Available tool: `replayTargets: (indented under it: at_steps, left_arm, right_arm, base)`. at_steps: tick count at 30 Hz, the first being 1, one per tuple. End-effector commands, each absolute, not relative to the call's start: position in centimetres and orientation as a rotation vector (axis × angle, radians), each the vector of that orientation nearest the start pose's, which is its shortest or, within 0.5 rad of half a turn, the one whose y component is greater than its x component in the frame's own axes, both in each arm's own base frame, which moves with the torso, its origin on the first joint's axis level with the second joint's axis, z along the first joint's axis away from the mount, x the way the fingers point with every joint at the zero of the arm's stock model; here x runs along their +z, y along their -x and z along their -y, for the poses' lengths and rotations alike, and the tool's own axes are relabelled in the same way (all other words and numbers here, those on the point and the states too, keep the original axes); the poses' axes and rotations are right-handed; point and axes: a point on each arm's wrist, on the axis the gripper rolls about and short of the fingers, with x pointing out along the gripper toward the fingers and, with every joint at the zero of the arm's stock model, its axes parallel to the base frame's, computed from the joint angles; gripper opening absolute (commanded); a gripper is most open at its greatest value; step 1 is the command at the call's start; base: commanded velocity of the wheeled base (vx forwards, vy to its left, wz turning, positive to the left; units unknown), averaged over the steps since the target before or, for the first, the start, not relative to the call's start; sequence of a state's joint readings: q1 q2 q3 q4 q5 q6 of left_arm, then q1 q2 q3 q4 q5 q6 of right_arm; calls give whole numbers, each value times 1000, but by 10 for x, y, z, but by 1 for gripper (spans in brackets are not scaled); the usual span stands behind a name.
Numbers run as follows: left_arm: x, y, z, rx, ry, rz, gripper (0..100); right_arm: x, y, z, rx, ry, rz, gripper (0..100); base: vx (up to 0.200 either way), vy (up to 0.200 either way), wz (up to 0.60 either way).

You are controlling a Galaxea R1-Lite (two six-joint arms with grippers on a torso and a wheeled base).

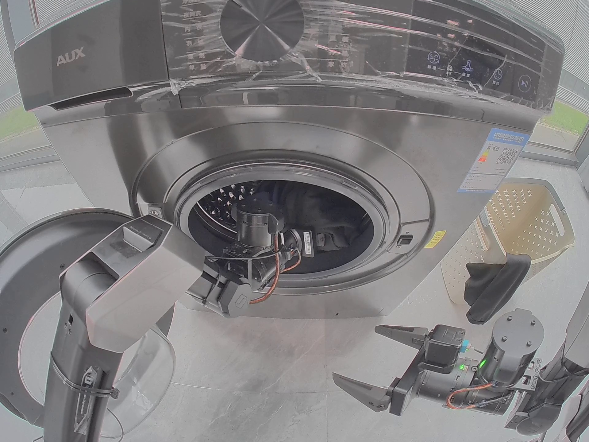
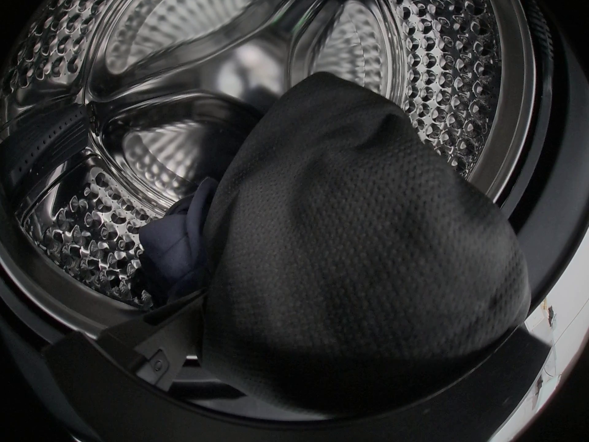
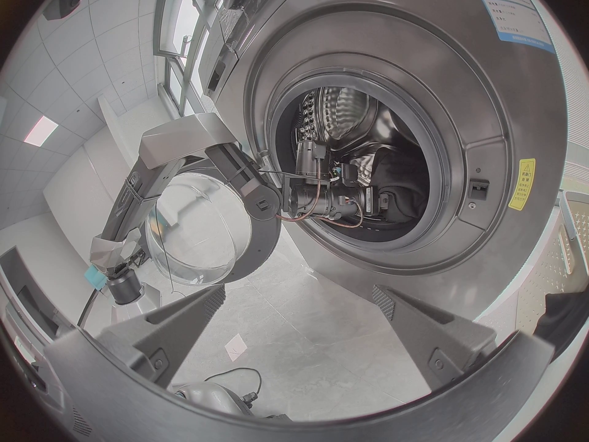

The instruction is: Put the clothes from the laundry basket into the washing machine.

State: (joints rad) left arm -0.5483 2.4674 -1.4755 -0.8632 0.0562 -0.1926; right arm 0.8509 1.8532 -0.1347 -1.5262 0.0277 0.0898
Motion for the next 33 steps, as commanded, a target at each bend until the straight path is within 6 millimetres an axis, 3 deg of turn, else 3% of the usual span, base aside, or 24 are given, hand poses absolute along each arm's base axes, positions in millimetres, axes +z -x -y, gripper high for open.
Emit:
replayTargets:
  at_steps: [1, 7, 13, 20, 26, 27, 33]
  left_arm:
    - [68, -428, 261, -481, 159, -140, 0]
    - [72, -454, 267, -441, 206, 11, 0]
    - [89, -479, 258, -363, 248, 140, 0]
    - [105, -489, 245, -332, 256, 173, 0]
    - [102, -485, 248, -336, 256, 166, 0]
    - [100, -483, 249, -340, 254, 157, 100]
    - [96, -452, 257, -389, 226, 45, 100]
  right_arm:
    - [84, -153, -176, 868, -3, -223, 100]
    - [83, -153, -178, 873, -2, -225, 100]
    - [82, -153, -178, 872, -1, -232, 100]
    - [81, -153, -178, 872, 1, -236, 100]
    - [81, -153, -178, 872, 0, -236, 100]
    - [81, -153, -178, 872, 0, -236, 100]
    - [81, -154, -177, 867, 0, -236, 100]
  base:
    - [0, 0, 0]
    - [0, 0, 0]
    - [0, 0, 0]
    - [0, 0, 0]
    - [0, 0, 0]
    - [0, 0, 0]
    - [0, 0, 0]
